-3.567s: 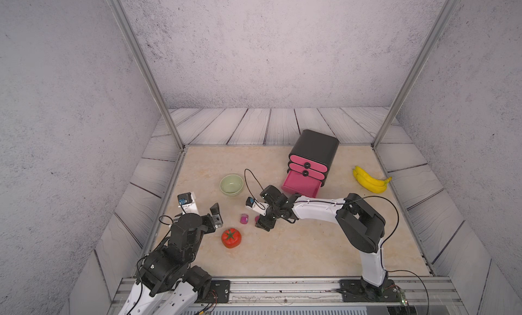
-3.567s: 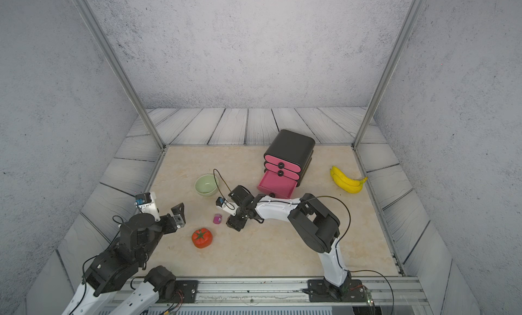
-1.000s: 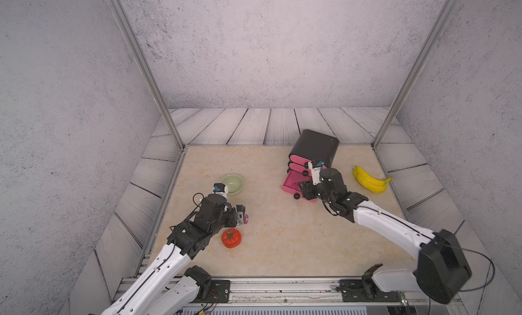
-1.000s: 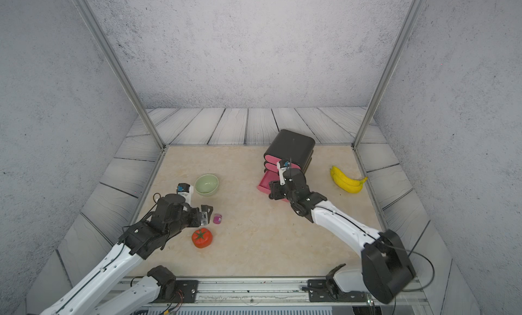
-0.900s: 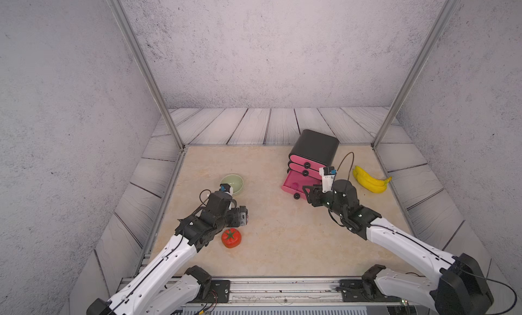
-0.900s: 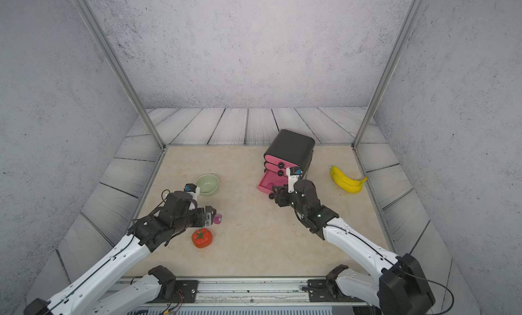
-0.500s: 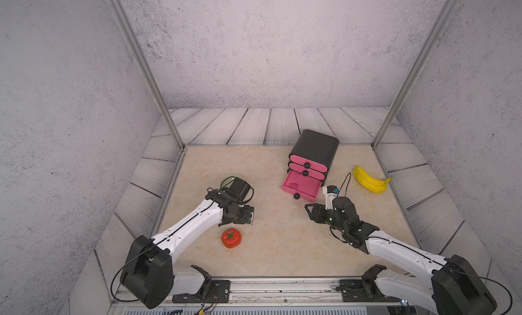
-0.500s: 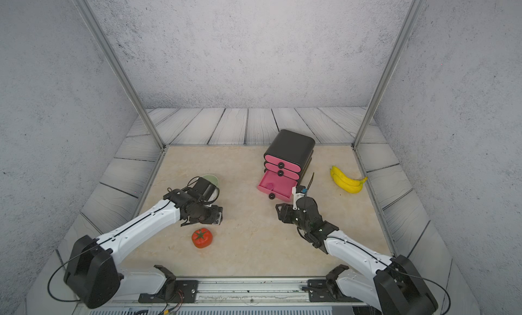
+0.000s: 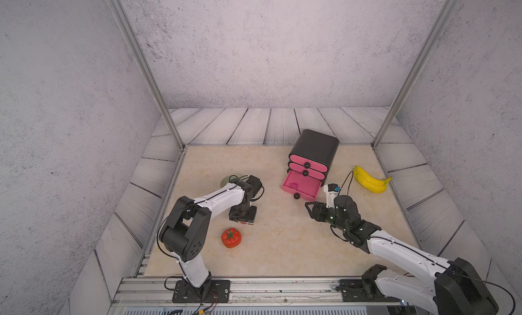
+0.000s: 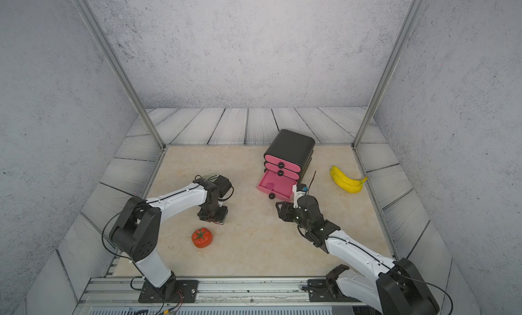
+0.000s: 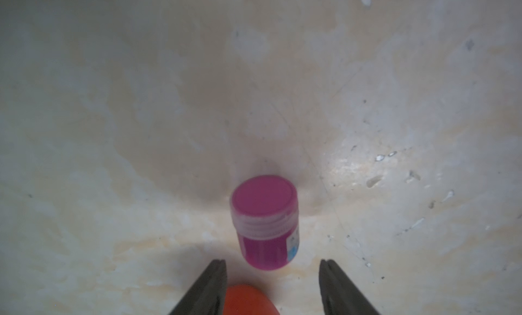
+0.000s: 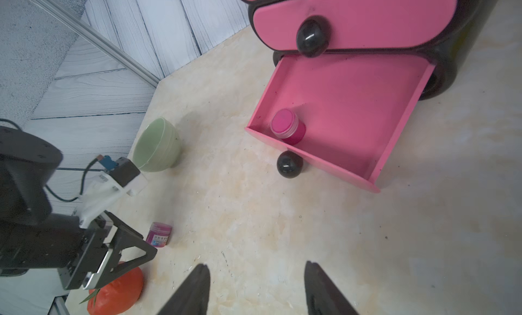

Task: Put the paint cans in the drawer according to color
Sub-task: Pick up the paint can at the center of the board, then place the paint can in the drawer.

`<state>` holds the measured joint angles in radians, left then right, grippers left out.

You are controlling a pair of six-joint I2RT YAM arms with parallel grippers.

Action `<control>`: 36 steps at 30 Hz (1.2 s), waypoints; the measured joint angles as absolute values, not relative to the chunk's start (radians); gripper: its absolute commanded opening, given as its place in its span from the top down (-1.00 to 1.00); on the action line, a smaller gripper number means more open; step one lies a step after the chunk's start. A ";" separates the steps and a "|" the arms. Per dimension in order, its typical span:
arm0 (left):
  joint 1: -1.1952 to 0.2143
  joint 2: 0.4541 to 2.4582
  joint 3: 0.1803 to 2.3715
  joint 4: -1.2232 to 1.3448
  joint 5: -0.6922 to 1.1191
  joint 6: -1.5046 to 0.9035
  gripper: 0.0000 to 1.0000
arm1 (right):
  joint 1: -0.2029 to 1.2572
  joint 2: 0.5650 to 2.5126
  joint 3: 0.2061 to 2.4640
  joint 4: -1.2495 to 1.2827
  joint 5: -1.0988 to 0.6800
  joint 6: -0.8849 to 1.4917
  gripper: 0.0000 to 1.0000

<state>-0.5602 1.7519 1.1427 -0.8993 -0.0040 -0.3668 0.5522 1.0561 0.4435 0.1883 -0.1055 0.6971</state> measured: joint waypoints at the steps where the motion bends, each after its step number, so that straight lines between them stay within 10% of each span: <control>1: -0.560 1.766 1.150 -0.897 -0.004 -0.362 -0.06 | 0.552 1.048 0.443 0.186 -0.104 0.696 -0.15; 21: -0.539 1.820 1.188 -0.823 0.099 -0.359 0.32 | 0.548 0.958 0.444 0.096 -0.071 0.671 -0.13; 28: -0.551 1.613 1.144 -0.408 0.447 -0.674 0.32 | 0.548 0.753 0.439 -0.048 0.189 0.717 -0.19; 36: -0.668 1.852 1.311 -0.122 0.514 -0.950 0.31 | 0.545 0.578 0.408 -0.182 0.414 0.801 -0.19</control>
